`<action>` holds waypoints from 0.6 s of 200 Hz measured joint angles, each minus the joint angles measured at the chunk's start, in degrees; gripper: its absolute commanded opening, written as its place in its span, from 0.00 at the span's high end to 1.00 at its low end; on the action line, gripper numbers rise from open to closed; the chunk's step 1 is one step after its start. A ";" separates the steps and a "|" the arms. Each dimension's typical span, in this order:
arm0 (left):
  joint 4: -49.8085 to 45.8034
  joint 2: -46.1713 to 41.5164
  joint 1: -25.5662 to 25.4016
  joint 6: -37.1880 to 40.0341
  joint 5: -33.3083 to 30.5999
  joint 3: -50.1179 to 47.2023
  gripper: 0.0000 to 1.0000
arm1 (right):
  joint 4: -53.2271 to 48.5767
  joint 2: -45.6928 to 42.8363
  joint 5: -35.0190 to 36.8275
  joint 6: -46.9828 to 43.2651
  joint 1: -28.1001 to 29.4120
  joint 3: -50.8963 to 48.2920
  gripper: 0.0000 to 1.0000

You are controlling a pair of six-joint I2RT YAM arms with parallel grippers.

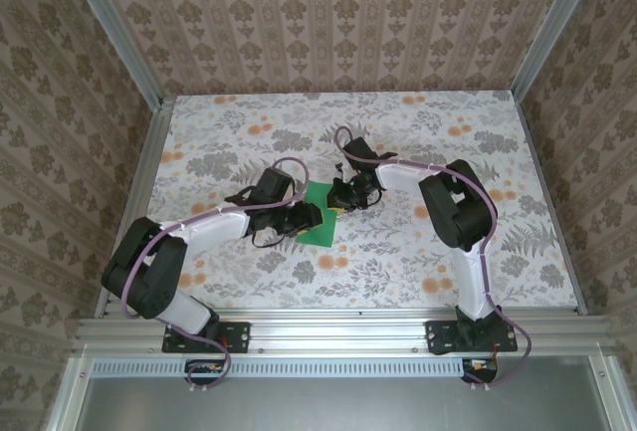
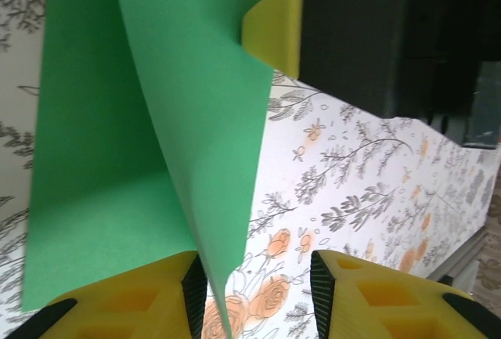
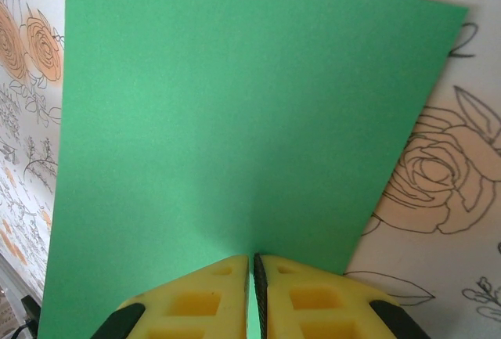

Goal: Fold a paper plane with a square sheet of paper (pick it up from the middle)
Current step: Fold the triangle a second time at the center of the table.

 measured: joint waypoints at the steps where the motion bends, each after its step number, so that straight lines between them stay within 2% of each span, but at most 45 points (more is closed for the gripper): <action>1: 0.02 0.00 0.00 -0.04 0.04 0.00 0.57 | 0.00 0.00 0.00 0.00 0.00 0.00 0.86; 100: 9.22 7.85 0.00 -3.37 2.49 0.00 0.59 | 0.68 0.00 -2.19 1.57 -0.90 0.00 0.83; 120: 9.90 8.07 0.00 -3.56 2.49 0.00 0.61 | 1.36 -0.09 -3.37 1.79 -1.51 -0.15 0.79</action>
